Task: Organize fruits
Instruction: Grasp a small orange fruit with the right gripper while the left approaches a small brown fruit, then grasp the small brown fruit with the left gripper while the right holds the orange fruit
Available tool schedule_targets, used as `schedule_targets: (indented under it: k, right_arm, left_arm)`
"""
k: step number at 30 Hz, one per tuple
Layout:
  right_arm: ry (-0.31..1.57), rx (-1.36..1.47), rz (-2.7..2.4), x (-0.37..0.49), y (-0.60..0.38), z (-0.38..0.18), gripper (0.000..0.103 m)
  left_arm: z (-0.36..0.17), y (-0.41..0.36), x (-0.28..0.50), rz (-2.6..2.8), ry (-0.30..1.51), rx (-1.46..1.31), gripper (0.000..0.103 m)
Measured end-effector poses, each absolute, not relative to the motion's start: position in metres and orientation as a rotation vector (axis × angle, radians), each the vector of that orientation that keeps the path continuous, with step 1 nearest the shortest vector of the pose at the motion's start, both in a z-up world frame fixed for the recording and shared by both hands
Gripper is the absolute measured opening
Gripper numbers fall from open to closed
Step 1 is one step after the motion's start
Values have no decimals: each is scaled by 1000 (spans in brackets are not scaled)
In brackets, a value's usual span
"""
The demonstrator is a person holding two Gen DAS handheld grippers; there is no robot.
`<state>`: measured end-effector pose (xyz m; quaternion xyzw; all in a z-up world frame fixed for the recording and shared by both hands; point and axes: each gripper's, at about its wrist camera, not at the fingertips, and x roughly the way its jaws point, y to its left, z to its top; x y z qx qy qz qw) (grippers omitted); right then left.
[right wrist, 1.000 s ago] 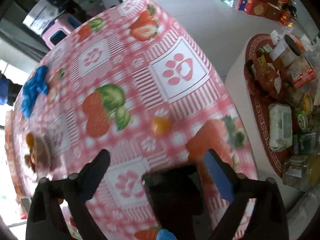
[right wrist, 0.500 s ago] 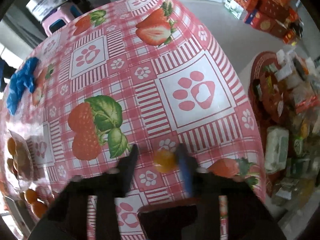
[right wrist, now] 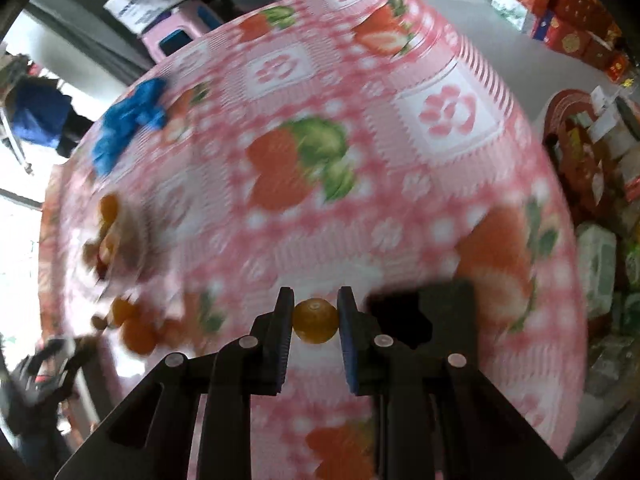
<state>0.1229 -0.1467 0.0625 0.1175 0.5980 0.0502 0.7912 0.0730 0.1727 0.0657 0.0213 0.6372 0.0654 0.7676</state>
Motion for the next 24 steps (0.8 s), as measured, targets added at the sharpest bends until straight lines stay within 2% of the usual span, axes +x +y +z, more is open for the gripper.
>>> schedule_targets:
  k: [10,13,15,16,17,24]
  right_arm:
    - [1351,315,152,42,-111,60,24]
    - [1364,320,159,34,-104,58,24]
    - [1372,317,163,28,-99,58,24]
    - [1374,316,165,26,-96,58,24]
    - [1376,315,166,24,-94,59,24]
    - [1404,312,177,1,-80,55,24]
  left_arm:
    - [12,170,115,83,1416,154,88]
    - [13,172,114,60,1394,129,73]
    - [14,171,115,25,1397,95,47]
    - [15,169,115,9,1397,87,41]
    - [15,165,114,-14,1397,89,30]
    - [16,153,82,-95,1426,50,28]
